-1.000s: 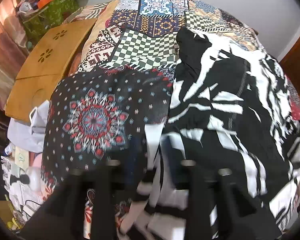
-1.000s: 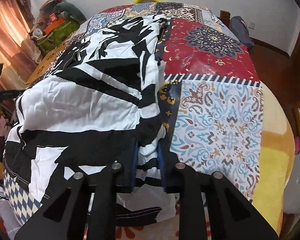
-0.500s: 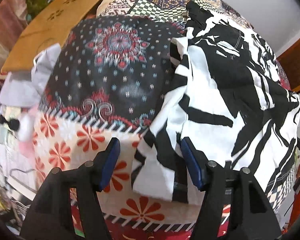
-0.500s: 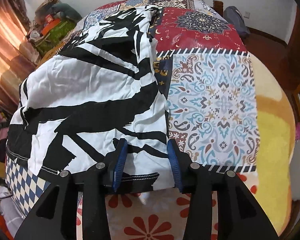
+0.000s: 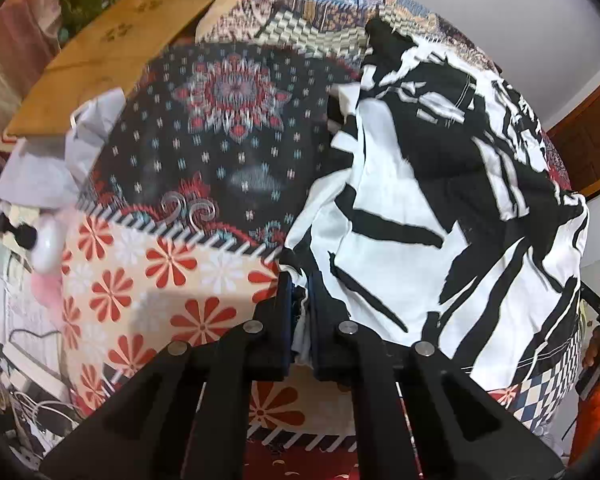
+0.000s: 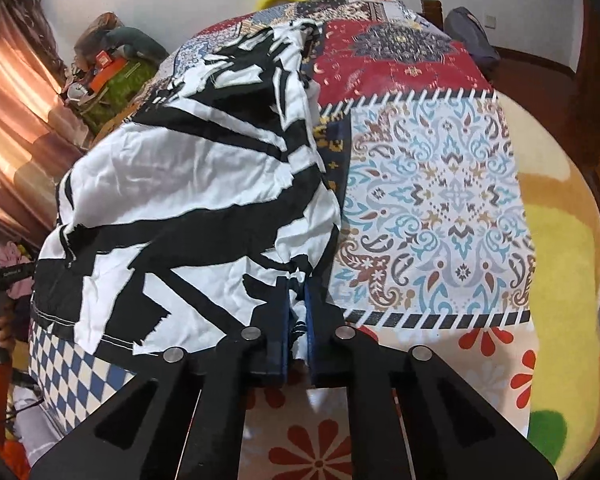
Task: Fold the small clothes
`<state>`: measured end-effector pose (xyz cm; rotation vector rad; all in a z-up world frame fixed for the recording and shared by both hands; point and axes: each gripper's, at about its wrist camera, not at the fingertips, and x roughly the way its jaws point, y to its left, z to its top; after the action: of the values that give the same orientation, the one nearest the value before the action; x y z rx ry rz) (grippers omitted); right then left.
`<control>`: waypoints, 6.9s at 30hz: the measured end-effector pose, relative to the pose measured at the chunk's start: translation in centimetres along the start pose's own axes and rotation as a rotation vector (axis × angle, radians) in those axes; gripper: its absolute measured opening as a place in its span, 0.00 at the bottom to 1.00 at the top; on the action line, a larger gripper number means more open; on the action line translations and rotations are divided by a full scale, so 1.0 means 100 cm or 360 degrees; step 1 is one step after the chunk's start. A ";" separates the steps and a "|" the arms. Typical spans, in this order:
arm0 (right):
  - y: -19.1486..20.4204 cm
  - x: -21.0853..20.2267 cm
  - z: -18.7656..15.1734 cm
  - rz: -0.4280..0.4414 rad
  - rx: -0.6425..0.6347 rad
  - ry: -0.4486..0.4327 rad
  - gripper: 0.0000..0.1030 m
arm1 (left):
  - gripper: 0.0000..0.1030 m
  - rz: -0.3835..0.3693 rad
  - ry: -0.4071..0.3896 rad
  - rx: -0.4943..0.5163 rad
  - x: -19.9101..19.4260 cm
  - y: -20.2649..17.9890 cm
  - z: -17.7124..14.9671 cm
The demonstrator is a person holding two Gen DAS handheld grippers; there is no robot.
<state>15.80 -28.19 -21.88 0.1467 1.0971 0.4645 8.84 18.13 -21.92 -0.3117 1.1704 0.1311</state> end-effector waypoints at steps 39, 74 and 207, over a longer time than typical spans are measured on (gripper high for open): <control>0.020 -0.012 0.232 -0.0205 -0.0263 -0.0517 0.04 | 0.05 0.0206 -0.0647 -0.0025 -0.036 -0.072 0.286; -0.017 0.025 0.207 -0.0197 -0.0174 -0.0326 0.49 | 0.57 0.0317 -0.0256 0.0077 0.065 -0.044 0.266; -0.011 0.054 0.082 -0.0219 -0.0188 0.0051 0.68 | 0.89 0.0275 -0.0076 0.0287 0.093 -0.038 0.113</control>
<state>25.37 -25.89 -22.96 -0.0402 1.1003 0.4078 23.41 17.44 -25.84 -0.0482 1.1522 0.1817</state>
